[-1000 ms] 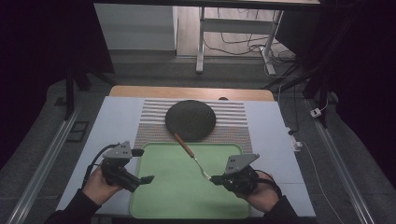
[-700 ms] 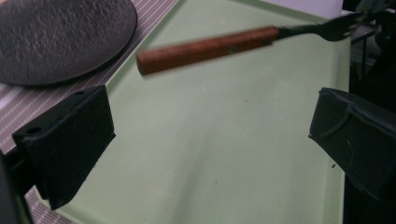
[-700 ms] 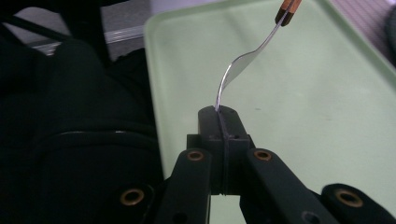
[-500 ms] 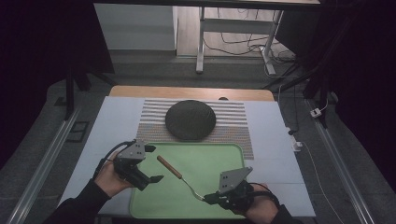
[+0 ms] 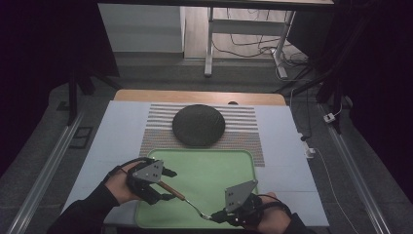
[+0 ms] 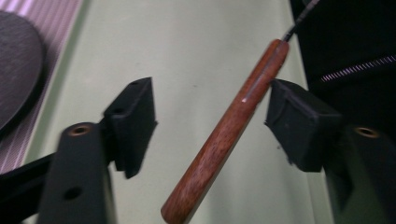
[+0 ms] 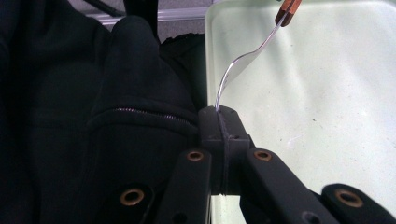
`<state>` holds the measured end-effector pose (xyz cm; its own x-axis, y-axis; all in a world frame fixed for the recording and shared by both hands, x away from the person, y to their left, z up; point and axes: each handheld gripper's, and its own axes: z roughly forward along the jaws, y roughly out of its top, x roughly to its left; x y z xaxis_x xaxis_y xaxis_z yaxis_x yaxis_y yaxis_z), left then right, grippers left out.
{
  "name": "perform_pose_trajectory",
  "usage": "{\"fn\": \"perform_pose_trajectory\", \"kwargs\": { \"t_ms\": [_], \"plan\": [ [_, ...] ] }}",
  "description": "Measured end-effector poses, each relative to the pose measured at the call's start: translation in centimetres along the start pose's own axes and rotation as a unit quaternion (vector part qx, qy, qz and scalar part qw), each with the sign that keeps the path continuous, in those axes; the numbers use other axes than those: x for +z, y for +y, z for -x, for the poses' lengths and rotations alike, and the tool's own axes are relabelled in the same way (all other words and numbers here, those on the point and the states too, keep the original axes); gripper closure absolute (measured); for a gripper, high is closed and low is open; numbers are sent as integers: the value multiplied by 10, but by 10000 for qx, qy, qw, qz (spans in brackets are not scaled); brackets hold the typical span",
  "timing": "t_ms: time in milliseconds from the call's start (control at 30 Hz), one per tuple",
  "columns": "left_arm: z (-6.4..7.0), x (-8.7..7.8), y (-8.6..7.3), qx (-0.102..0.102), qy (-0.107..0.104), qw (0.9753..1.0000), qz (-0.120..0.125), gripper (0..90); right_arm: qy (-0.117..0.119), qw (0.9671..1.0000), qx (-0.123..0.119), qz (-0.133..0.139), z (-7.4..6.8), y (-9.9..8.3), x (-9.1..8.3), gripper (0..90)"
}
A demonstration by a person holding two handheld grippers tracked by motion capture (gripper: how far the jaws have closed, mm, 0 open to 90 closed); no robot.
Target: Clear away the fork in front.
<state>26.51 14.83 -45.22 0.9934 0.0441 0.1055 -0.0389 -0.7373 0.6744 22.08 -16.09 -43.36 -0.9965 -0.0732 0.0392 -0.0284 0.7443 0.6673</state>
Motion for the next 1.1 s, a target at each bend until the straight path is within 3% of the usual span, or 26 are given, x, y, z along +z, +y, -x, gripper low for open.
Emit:
{"fn": "perform_pose_trajectory", "kwargs": {
  "t_ms": [233,367,467,567,633,733,767,800,833,867,900,1100],
  "plan": [
    [3,3,1,358,-475,9982,-92,600,126,9996,-219,-106,-1,0,0,900],
    [4,6,1,541,-714,9958,-168,664,161,9993,-313,-154,-1,1,0,900],
    [5,8,1,722,-928,9927,-262,713,190,9987,-409,-218,-1,1,2,900],
    [6,12,1,957,-1199,9875,-358,790,192,9974,-601,-337,-1,-2,4,893],
    [8,13,1,1028,-1185,9869,-376,795,178,9975,-578,-373,-1,-3,4,888],
    [6,10,1,885,-1117,9893,-306,798,117,9983,-500,-287,5,-6,2,850],
    [5,8,0,831,-1053,9905,-289,799,-70,9993,-332,-150,8,-8,0,764],
    [5,7,0,764,-1014,9915,-270,799,-70,9993,-332,-150,8,-8,0,764],
    [4,7,-2,683,-954,9928,-240,799,-248,9994,-221,14,10,-10,-4,683],
    [4,6,-3,608,-883,9939,-256,799,-248,9994,-221,14,10,-10,-4,683],
    [4,6,-5,523,-809,9950,-274,798,-407,9991,-122,62,11,-11,-7,647],
    [5,7,-15,-188,-387,9984,-380,798,-1122,9914,531,423,14,-22,-18,450]
  ]
}}
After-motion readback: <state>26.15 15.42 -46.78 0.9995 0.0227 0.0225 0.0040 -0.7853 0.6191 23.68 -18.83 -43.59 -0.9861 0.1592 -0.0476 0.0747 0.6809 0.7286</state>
